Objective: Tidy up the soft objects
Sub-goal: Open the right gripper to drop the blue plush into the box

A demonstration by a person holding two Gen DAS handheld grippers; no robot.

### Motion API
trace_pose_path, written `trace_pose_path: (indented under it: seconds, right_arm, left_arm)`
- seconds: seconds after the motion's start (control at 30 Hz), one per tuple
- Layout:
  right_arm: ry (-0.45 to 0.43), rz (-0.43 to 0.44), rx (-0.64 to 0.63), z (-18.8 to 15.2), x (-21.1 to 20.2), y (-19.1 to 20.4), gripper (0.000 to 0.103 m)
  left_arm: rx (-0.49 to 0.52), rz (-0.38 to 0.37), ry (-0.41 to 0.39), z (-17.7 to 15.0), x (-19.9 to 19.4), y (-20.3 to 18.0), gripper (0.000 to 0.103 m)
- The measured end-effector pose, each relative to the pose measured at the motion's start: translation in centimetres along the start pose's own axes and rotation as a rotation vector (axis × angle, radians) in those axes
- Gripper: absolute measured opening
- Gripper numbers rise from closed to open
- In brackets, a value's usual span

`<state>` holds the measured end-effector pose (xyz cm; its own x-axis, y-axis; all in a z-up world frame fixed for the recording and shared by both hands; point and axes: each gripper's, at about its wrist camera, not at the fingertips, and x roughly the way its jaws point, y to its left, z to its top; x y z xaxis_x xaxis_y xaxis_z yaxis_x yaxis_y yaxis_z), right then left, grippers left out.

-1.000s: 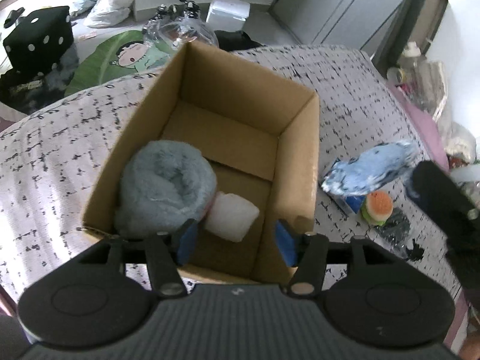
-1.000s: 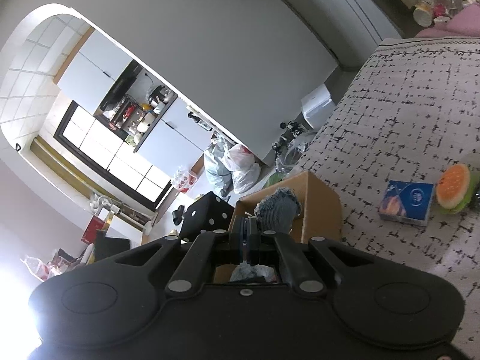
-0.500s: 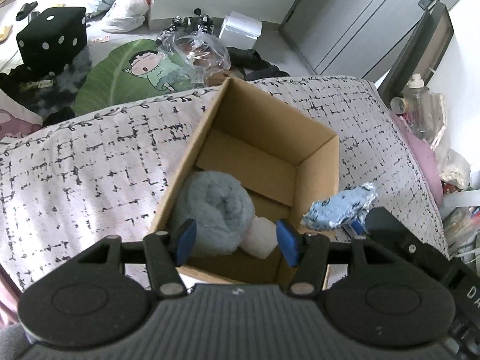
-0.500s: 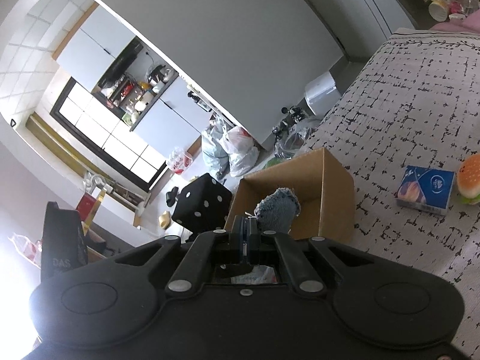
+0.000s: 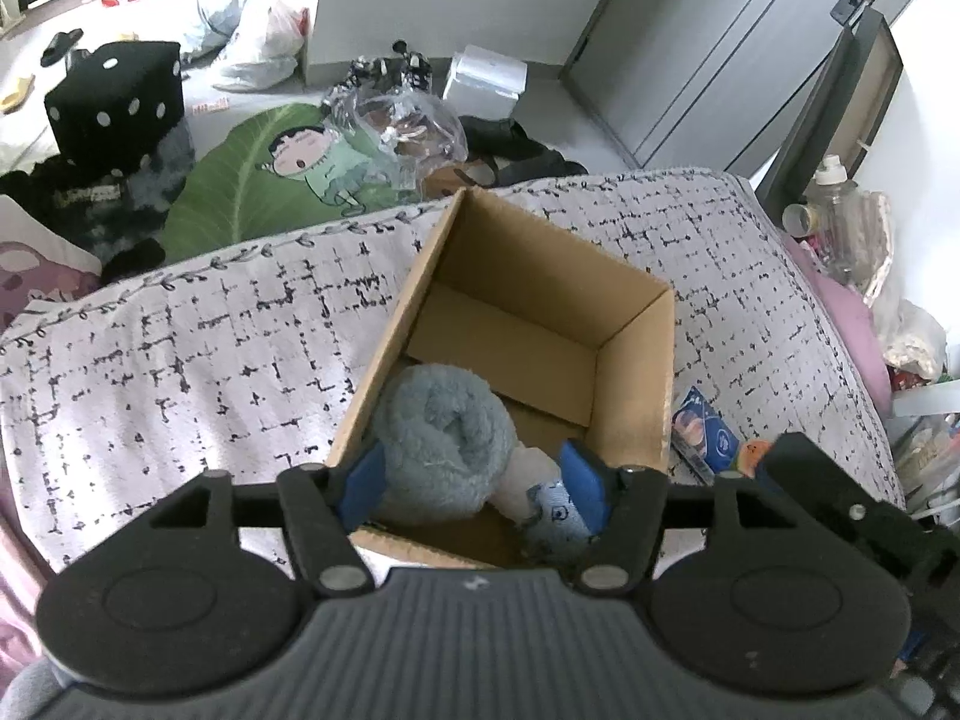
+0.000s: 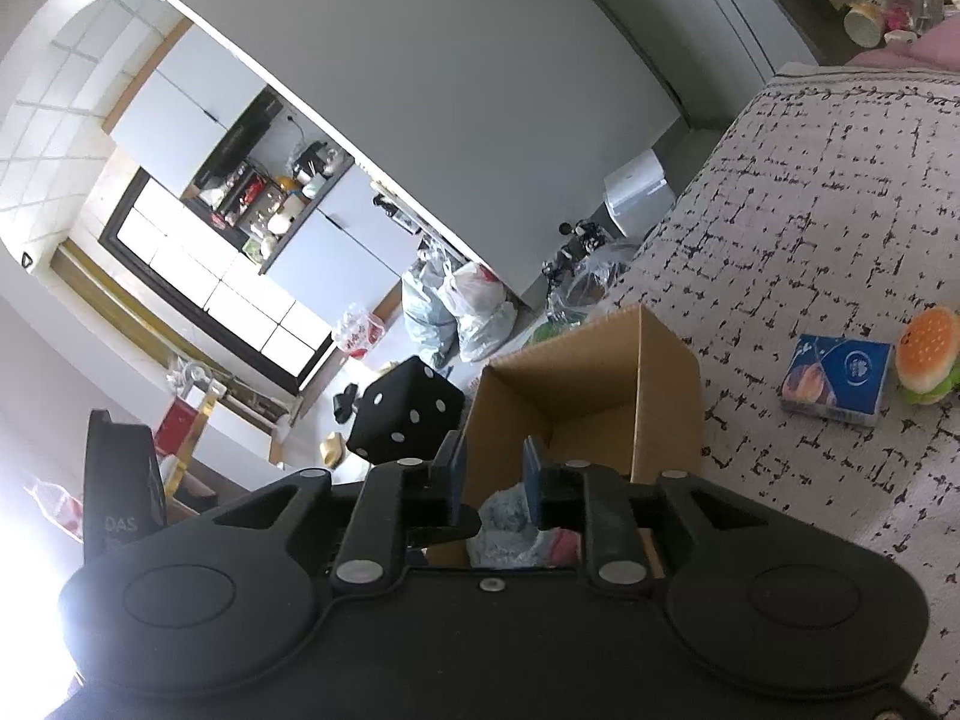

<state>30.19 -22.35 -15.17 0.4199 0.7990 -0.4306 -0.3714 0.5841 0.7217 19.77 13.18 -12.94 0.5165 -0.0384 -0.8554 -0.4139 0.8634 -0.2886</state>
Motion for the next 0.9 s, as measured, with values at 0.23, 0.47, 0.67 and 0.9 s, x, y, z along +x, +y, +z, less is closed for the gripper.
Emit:
trace_pose_path:
  seconds: [0.23,0.47,0.67,0.9]
  right_arm:
    - [-0.029,-0.029,0.026,1.1,-2.3,-0.9,0.036]
    - [-0.034,-0.064,0.030,1.6,-4.0,-1.6,0.045]
    - [-0.032,-0.102,0.018,1.9,-5.2,-1.9,0.058]
    - [-0.010,-0.156,0.016,2.2,-6.2,-2.8,0.079]
  left_arm:
    - [0.015,0.017,-0.037,-0.1,-1.5,-1.1,0.068]
    - [0.035,0.024,-0.064,-0.6,-2.6,-2.8,0.073]
    - [0.061,0.022,-0.079,-1.0,-3.2,-4.5,0.074]
    - [0.107,0.024,-0.101,-1.8,-3.5,-7.0,0.082]
